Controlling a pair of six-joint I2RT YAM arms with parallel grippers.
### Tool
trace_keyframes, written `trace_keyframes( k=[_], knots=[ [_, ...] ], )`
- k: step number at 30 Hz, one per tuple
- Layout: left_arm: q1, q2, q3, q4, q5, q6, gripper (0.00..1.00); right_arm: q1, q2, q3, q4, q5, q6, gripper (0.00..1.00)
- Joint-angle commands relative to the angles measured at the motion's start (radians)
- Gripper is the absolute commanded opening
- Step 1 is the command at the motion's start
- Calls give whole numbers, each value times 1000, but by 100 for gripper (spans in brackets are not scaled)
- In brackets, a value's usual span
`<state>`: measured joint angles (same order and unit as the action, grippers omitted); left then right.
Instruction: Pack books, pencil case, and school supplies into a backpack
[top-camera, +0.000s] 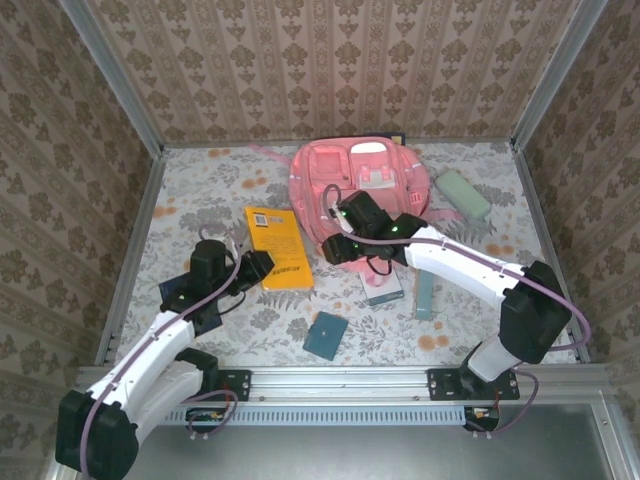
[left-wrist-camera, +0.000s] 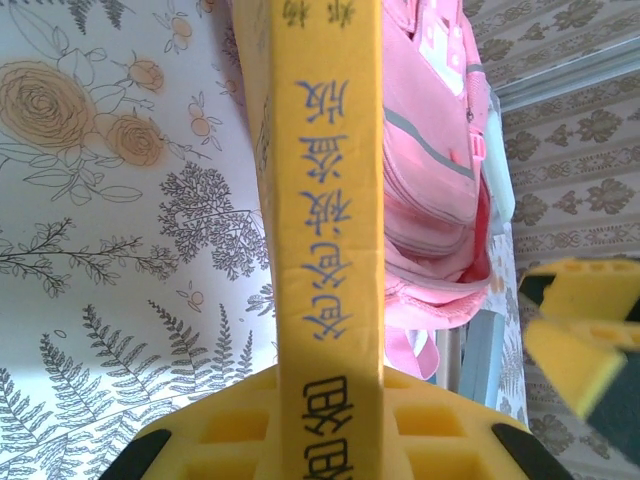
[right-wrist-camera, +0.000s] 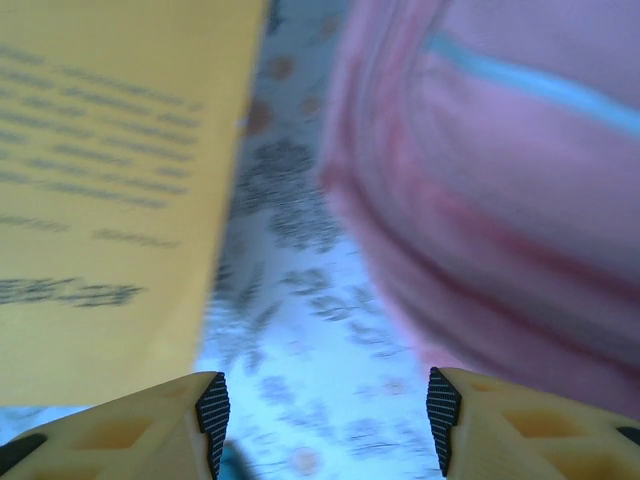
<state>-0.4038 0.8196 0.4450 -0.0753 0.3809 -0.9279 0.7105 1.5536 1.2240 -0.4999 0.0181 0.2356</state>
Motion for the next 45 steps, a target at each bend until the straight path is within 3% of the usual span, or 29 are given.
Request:
trace_keyframes(
  k=[1,4,7,20,23,24,26,30,32,37,45],
  knots=[
    [7,-17,68,17,43,35,0,-28,9,-12,-4,140,-297,59],
    [8,-15,78,9,47,37,0,-38,52,4,29,213,-475,59],
    [10,-18,83,8,53,37,0,-68,116,46,28,220,-558,60],
    [55,-49,149,-70,103,70,0,-139,327,115,17,265,-711,61],
    [63,-57,149,-79,114,72,0,-149,353,109,38,271,-717,53],
    [66,-59,150,-83,117,74,0,-149,355,109,42,252,-716,44],
    [71,-66,152,-95,118,80,0,-146,356,129,30,218,-690,41],
    [85,-78,143,-90,124,74,0,-132,324,182,-6,139,-634,10],
    [93,-82,138,-86,127,71,0,-115,308,209,-23,125,-619,0],
    [117,-83,142,-80,139,72,0,-65,305,328,-93,118,-558,0],
    [172,-95,161,-71,157,55,0,-47,398,676,-261,26,-422,0]
  ],
)
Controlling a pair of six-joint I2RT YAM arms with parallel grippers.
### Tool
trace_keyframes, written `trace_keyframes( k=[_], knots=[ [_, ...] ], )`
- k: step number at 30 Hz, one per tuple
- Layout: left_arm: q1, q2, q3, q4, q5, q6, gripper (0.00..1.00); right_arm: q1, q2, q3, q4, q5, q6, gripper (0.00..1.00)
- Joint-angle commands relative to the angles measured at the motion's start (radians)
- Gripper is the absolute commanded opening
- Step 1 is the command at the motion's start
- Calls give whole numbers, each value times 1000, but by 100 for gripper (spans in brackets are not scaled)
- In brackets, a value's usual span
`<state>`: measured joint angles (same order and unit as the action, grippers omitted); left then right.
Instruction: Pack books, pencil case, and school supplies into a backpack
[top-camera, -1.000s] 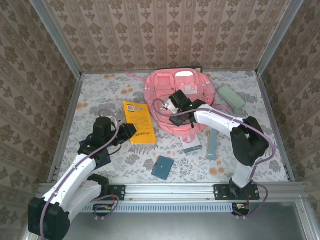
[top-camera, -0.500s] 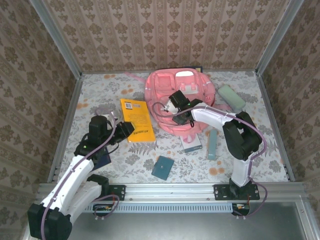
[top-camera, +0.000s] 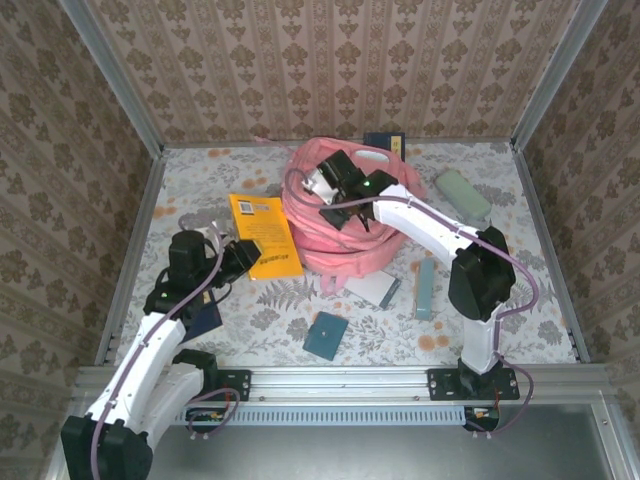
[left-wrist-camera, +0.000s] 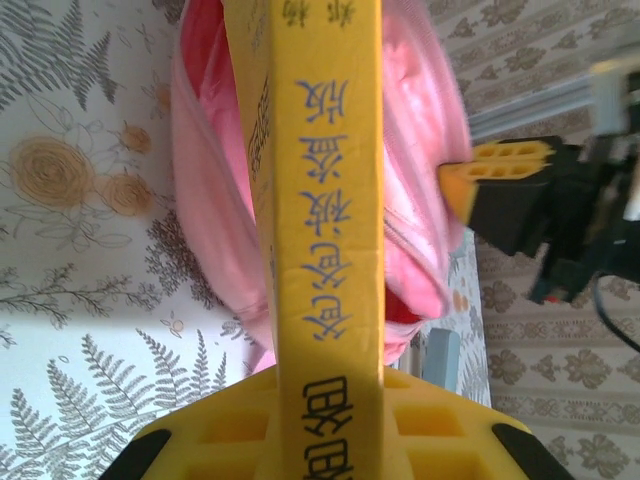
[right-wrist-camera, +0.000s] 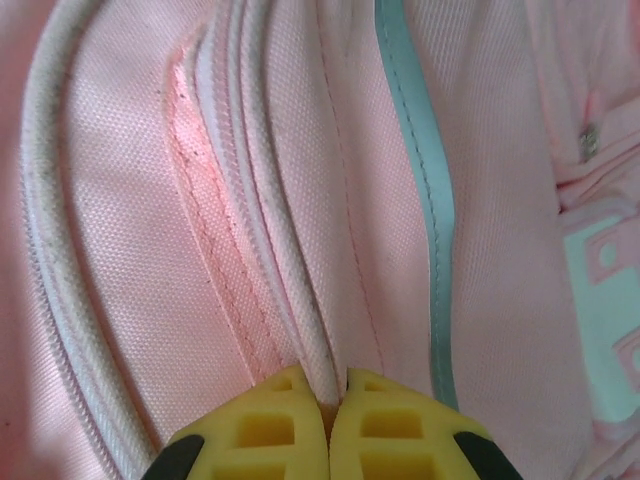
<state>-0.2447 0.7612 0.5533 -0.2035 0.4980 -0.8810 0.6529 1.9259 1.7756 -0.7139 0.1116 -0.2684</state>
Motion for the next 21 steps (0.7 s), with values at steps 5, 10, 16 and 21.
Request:
trace_keyframes(
  k=[5,10,16,21],
  knots=[
    [34,-63,33,74,21,-42,0,17,107,355,-166,-83,143,0],
    [41,-93,-26,148,-40,-176,0,17,172,548,-237,-114,220,0],
    [40,-187,-71,140,-154,-286,0,6,234,691,-267,-117,316,0],
    [4,-133,-152,344,-199,-380,0,-1,240,706,-244,-179,376,0]
  ],
)
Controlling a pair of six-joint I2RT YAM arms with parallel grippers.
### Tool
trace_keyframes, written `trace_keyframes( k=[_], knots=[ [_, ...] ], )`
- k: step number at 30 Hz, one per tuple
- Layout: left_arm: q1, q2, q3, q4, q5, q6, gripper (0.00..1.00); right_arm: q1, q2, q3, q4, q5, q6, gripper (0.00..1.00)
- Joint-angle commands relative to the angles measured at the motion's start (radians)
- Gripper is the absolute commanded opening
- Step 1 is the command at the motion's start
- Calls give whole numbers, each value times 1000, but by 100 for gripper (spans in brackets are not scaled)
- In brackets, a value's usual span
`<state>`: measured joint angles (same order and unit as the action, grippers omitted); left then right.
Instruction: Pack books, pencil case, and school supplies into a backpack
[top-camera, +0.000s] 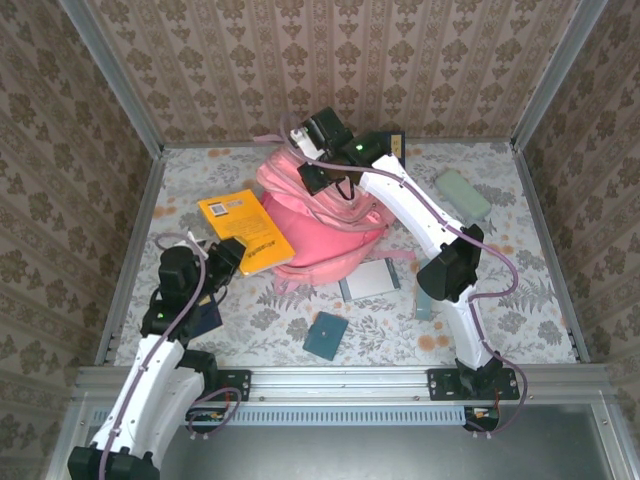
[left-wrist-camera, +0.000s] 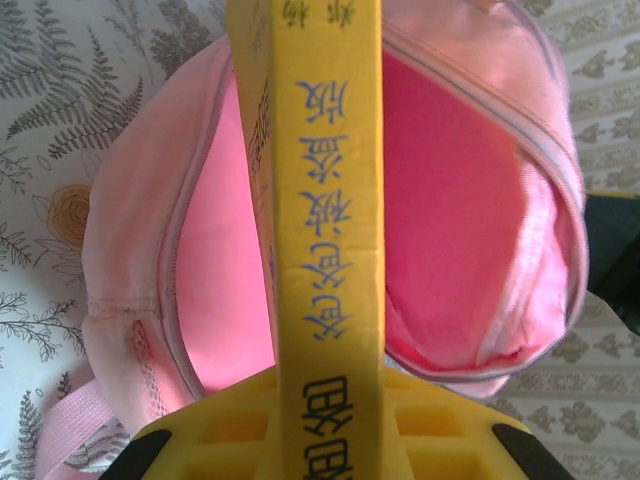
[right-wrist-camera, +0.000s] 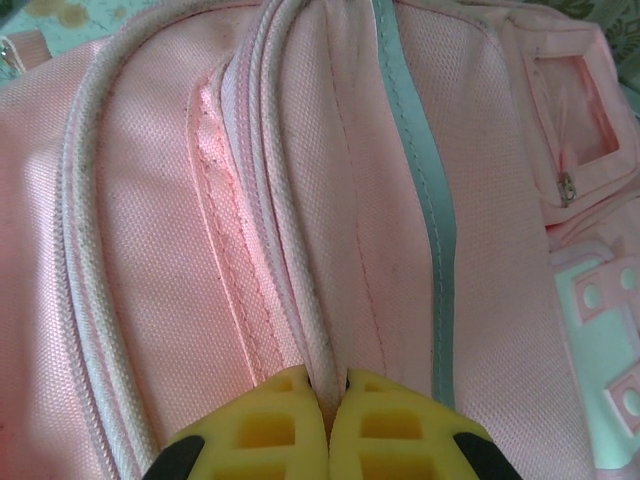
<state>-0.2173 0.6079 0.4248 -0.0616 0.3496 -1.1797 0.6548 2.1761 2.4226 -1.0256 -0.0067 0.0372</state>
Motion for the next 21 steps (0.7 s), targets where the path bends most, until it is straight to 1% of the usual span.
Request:
trace_keyframes(
  k=[1,4,8,12,13,14,18,21],
  knots=[
    [-38,34,-23,233,-70,-82,0,-3,-10,58,70,-66,78,0],
    [-102,86,10,286,-165,-50,0,-3,-7,56,82,-73,108,0],
    [-166,221,72,383,-216,-19,0,-3,-3,57,93,-88,162,0],
    [-232,371,95,530,-281,-26,0,-2,-3,57,101,-139,196,0],
    [-267,408,104,561,-292,-23,0,-1,-3,57,102,-148,200,0],
    [-285,448,117,602,-304,-14,0,-1,-2,57,102,-158,202,0],
    [-330,595,180,693,-351,18,0,-1,-5,57,102,-189,213,0],
    [-346,706,209,793,-375,9,0,-1,-10,57,106,-209,229,0]
  ],
)
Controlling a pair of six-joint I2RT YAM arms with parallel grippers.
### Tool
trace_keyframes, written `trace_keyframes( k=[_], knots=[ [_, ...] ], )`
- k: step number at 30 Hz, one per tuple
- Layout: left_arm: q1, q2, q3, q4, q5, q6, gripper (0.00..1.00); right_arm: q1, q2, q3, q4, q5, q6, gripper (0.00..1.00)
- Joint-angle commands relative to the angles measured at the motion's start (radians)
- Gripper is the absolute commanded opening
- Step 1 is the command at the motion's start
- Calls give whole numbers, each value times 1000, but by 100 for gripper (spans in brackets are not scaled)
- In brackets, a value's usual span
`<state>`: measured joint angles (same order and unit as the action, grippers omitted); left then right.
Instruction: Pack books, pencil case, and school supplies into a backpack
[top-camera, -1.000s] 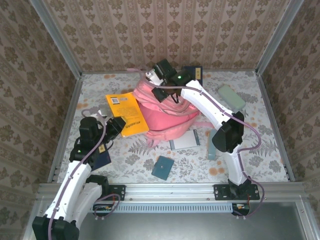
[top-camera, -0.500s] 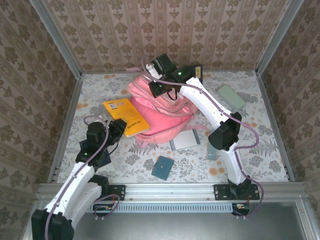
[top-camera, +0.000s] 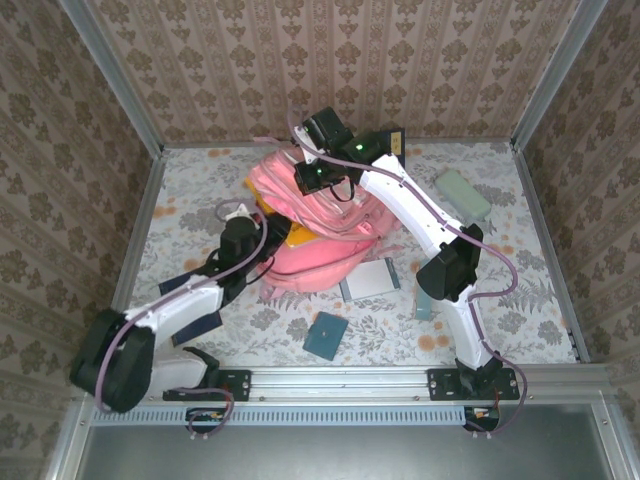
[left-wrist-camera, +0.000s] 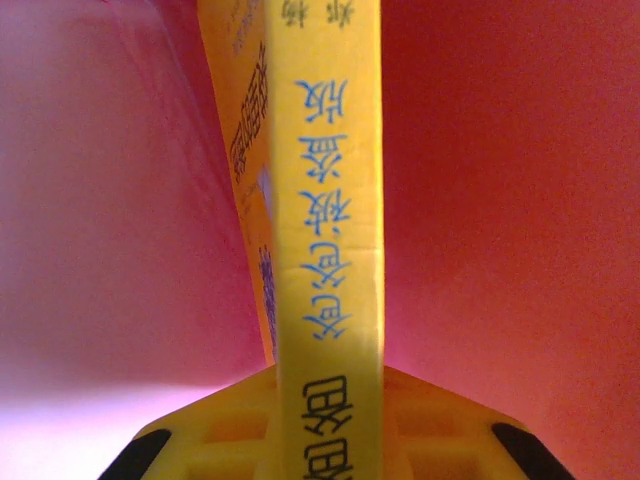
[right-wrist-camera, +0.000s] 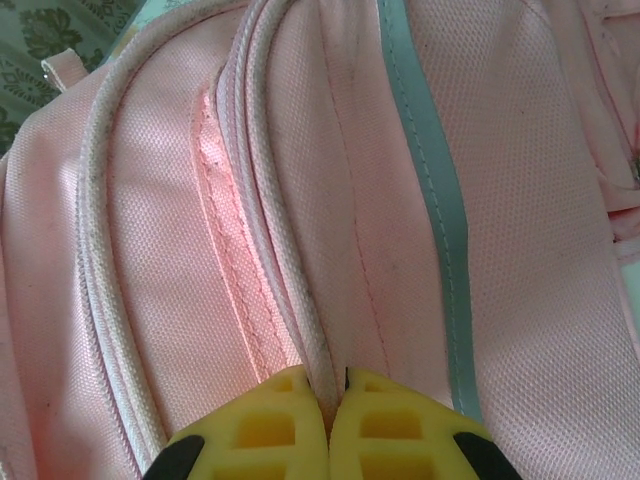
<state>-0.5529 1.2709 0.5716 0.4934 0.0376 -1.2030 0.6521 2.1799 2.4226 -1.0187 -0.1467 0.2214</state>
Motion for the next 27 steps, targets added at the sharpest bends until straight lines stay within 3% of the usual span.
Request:
trace_keyframes(
  k=[1,12,19,22,27],
  knots=[
    [-14,80,71,274,-75,23,0,1,-15,57,100,-75,51,0],
    [-73,385,171,490,-241,-28,0,0,-19,56,124,-132,101,0],
    [-114,520,238,495,-292,-69,3,-5,-17,52,119,-145,104,0],
    [-120,526,238,447,-279,-76,37,-12,-16,49,120,-147,108,0],
    [-120,426,210,261,-312,-60,72,-21,-11,46,119,-146,108,0]
  ],
)
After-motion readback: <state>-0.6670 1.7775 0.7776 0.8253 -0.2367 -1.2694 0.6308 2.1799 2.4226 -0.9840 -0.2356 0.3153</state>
